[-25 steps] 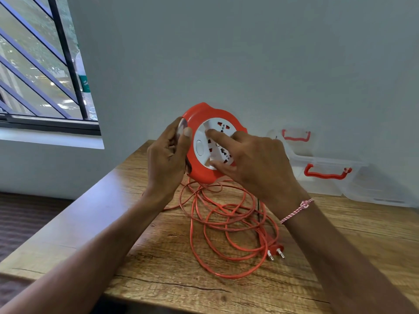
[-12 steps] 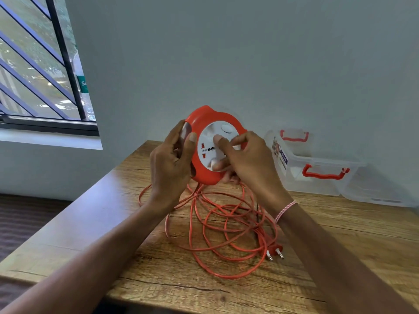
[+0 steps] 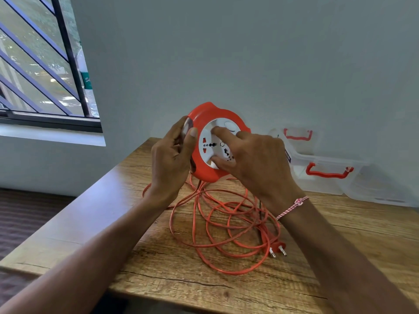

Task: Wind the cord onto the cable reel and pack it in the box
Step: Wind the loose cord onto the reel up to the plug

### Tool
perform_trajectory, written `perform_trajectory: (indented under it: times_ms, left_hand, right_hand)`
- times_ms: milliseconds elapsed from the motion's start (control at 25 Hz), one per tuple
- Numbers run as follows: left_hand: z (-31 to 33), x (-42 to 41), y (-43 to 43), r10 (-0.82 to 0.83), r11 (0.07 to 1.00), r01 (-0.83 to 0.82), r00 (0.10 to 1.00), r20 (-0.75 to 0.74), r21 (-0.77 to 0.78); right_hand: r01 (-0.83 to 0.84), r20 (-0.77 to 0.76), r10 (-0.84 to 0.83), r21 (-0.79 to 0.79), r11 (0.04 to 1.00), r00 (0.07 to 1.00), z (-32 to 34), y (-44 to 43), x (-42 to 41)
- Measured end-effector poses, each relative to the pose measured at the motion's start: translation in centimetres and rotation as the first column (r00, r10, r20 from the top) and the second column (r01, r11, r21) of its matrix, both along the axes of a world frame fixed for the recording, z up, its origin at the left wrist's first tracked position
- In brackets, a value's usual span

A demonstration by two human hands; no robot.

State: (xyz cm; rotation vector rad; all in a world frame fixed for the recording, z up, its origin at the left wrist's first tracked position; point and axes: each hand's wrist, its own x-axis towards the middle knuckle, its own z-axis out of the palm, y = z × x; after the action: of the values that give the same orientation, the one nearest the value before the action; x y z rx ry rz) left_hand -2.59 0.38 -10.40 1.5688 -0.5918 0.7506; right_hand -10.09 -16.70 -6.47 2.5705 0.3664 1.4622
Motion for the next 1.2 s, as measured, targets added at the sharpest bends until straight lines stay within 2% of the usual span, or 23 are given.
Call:
perform_trajectory:
  times_ms: [80, 120, 160, 200, 240, 280, 320, 360, 400, 440, 480, 520, 560, 640, 800, 880, 960, 1000, 1040, 1080, 1120, 1160, 1200]
  left_hand:
    - [-0.3, -0.1, -0.3, 0.02, 1.0, -0.02, 1.0, 0.016, 0.018]
    - [-0.4, -0.2, -0.5, 0.032, 0.999, -0.033, 0.999, 0.027, 0.03]
    - [-0.5, -0.2, -0.7, 0.043, 0.998, -0.045, 0.998, 0.036, 0.043]
    - [-0.6, -0.2, -0.8, 0.048, 0.997, -0.05, 0.998, 0.043, 0.052]
    - [-0.7, -0.2, -0.8, 0.046, 0.997, -0.049, 0.998, 0.046, 0.056]
    - [-0.7, -0.2, -0.7, 0.043, 0.997, -0.046, 0.998, 0.046, 0.056]
    - [-0.7, -0.2, -0.7, 0.042, 0.998, -0.044, 0.998, 0.04, 0.052]
    - [-0.6, -0.2, -0.7, 0.039, 0.998, -0.04, 0.999, 0.024, 0.038]
    - [-0.4, -0.3, -0.7, 0.033, 0.999, -0.033, 0.999, 0.004, 0.01]
    - [-0.2, -0.4, -0.6, 0.028, 0.999, -0.028, 1.0, -0.015, -0.021]
    - [0.0, -0.4, -0.5, 0.028, 0.999, -0.029, 0.999, -0.028, -0.045]
    - [0.0, -0.3, -0.4, 0.034, 0.998, -0.036, 0.999, -0.035, -0.056]
    - [0.0, -0.3, -0.2, 0.037, 0.998, -0.039, 0.999, -0.04, -0.058]
    - [0.1, -0.3, -0.1, 0.03, 0.998, -0.032, 0.999, -0.045, -0.047]
    - [0.1, -0.5, -0.3, 0.001, 1.0, -0.001, 1.0, -0.023, -0.016]
    - [0.1, -0.5, -0.4, -0.016, 1.0, 0.016, 1.0, -0.016, -0.014]
    - [-0.1, -0.5, -0.6, -0.021, 1.0, 0.021, 1.0, -0.015, -0.011]
    - [-0.2, -0.6, -0.8, -0.02, 1.0, 0.02, 1.0, -0.016, -0.004]
    - [-0.2, -0.7, -1.0, -0.017, 1.0, 0.017, 1.0, -0.015, 0.004]
    - [-0.3, -0.8, -1.1, -0.011, 1.0, 0.012, 1.0, -0.011, 0.014]
    - [-0.3, -0.8, -1.2, -0.004, 1.0, 0.004, 1.0, -0.005, 0.022]
    - [-0.3, -0.9, -1.2, 0.002, 1.0, -0.002, 1.0, 0.0, 0.028]
    - [-0.3, -0.8, -1.2, 0.008, 1.0, -0.008, 1.0, -0.002, 0.03]
  right_hand:
    - [-0.037, -0.04, 0.051, 0.291, 0.956, 0.998, 0.1, 0.8, 0.0]
    - [-0.068, -0.086, 0.131, 0.52, 0.851, 0.988, 0.2, 1.3, 0.0]
    - [-0.071, -0.128, 0.249, 0.751, 0.656, 0.96, 0.2, 1.7, 0.0]
    - [-0.035, -0.137, 0.387, 0.914, 0.405, 0.912, 0.5, 1.9, 0.0]
    - [0.025, -0.109, 0.508, 0.985, 0.169, 0.855, 0.6, 2.0, -0.1]
    - [0.075, -0.088, 0.574, 0.996, 0.047, 0.814, 0.8, 1.9, -0.2]
    - [0.084, -0.105, 0.585, 0.994, 0.063, 0.804, 0.9, 1.7, -0.3]
    - [0.054, -0.166, 0.528, 0.974, 0.22, 0.833, 0.9, 1.3, -0.3]
    - [0.012, -0.222, 0.389, 0.88, 0.475, 0.894, 0.8, 0.7, -0.2]
    - [-0.026, -0.202, 0.227, 0.689, 0.724, 0.953, 0.6, -0.2, -0.1]
    - [-0.066, -0.137, 0.148, 0.475, 0.878, 0.979, 0.7, -0.9, -0.1]
    - [-0.1, -0.119, 0.141, 0.302, 0.948, 0.983, 0.8, -1.4, -0.1]
    - [-0.113, -0.153, 0.142, 0.184, 0.976, 0.978, 0.9, -1.7, -0.1]
    - [-0.086, -0.21, 0.093, 0.044, 0.995, 0.973, 0.8, -1.6, -0.1]
    - [-0.044, -0.085, 0.04, -0.045, 0.998, 0.996, 0.2, -1.0, 0.0]
    - [-0.025, -0.072, 0.024, -0.011, 1.0, 0.997, 0.3, -0.8, 0.0]
    - [-0.034, -0.084, 0.051, 0.19, 0.981, 0.995, 0.3, -0.1, 0.0]
    - [-0.055, -0.091, 0.096, 0.37, 0.927, 0.991, 0.3, 0.3, 0.0]
    - [-0.072, -0.118, 0.173, 0.588, 0.806, 0.978, 0.4, 0.7, 0.0]
    - [-0.051, -0.152, 0.273, 0.786, 0.616, 0.95, 0.5, 1.1, 0.1]
    - [0.001, -0.171, 0.375, 0.911, 0.412, 0.911, 0.5, 1.4, 0.1]
    - [0.042, -0.179, 0.43, 0.95, 0.308, 0.885, 0.6, 1.5, 0.1]
    - [0.05, -0.206, 0.417, 0.934, 0.354, 0.885, 0.6, 1.3, 0.1]
